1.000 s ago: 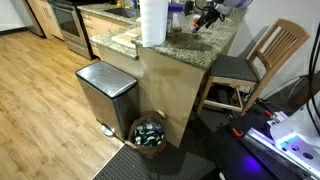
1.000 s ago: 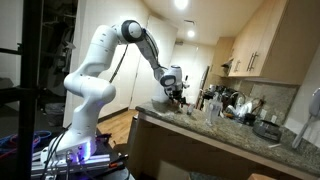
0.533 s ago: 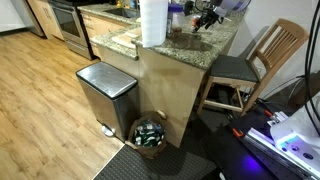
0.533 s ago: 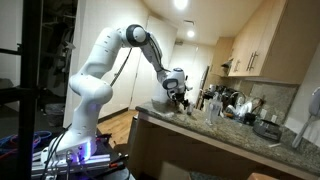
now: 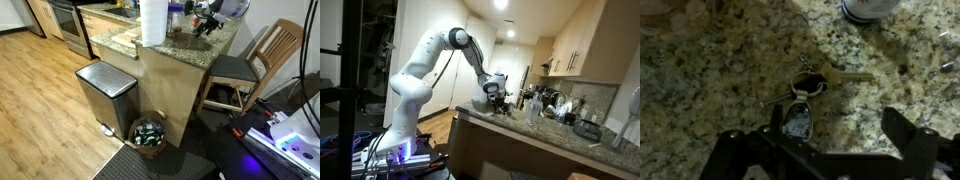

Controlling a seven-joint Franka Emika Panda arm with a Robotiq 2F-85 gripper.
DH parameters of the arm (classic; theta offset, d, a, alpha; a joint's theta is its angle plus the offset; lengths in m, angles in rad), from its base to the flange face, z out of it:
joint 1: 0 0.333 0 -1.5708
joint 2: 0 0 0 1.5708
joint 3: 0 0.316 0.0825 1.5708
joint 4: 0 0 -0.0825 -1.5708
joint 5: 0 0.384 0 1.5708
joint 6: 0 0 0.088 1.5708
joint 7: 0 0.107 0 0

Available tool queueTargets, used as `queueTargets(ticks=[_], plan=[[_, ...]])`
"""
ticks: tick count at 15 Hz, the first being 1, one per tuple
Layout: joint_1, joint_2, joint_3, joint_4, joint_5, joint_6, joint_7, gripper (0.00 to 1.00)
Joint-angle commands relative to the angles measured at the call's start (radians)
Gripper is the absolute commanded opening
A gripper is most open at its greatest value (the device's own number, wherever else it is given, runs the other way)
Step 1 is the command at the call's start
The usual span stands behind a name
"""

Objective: Take the bottle on the tissue roll and put it on the table, then take the object and put it on the bottle

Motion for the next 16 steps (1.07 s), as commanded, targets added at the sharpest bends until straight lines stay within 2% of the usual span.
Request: queueTargets(ticks=[1,2,5,7,12,16], plan=[[-0.010,0.008,0.016,0.011,0.020,-0.017,-0.014,1.00],[-0.083,0.002,0.092,0.010,-0.010,-0.022,-0.007,1.00],[-0.126,0.022,0.151,0.025,-0.002,-0.032,-0.036,1.00],[-0.151,0.034,0.170,0.037,-0.008,-0.038,-0.050,0.74],[-0.238,0.041,0.242,0.062,0.056,-0.068,-0.163,0.38],[-0.282,0.043,0.261,0.069,0.105,-0.100,-0.248,0.05]])
